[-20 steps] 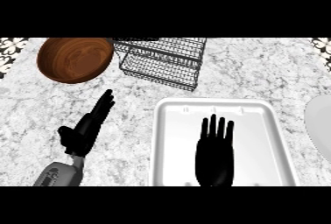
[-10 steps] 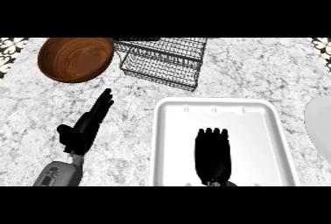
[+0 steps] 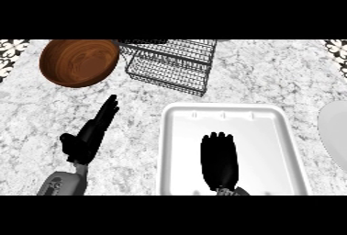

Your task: Pick the squash from the tray and place it in the tiered basket

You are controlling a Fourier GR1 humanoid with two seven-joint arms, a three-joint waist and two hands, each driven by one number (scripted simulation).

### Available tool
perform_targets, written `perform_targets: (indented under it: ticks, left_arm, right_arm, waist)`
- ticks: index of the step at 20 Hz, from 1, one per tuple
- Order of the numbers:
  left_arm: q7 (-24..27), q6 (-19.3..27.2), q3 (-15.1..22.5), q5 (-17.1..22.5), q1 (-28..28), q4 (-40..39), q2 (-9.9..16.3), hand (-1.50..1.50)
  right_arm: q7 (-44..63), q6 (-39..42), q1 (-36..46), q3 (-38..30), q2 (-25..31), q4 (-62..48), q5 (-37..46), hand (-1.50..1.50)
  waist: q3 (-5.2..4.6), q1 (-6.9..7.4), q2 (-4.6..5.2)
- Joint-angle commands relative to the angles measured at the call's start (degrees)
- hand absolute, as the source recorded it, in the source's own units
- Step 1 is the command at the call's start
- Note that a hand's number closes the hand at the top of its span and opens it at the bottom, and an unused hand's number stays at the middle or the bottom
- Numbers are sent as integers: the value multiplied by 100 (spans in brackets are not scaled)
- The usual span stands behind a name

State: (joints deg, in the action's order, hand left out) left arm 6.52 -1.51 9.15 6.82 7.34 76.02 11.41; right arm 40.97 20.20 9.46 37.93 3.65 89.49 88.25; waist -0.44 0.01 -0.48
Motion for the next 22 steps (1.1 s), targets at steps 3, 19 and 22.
perform_targets:
  ticks: [3, 19, 22]
  left_arm:
    - [-7, -120, -90, -86, 159, -187, -97, 0]
    - [2, -57, -21, -118, -270, 191, -94, 0]
    - [-113, -75, -214, -116, 171, -64, -108, 0]
  right_arm:
    - [-166, -127, -152, -411, 271, 664, -57, 150]
    - [-946, -194, 1123, -4627, 251, 2323, -4150, 150]
    - [-755, 15, 1852, -4685, 429, 1927, -4228, 150]
  waist:
    - [44, -30, 46]
    - [43, -18, 21]
    - [42, 9, 49]
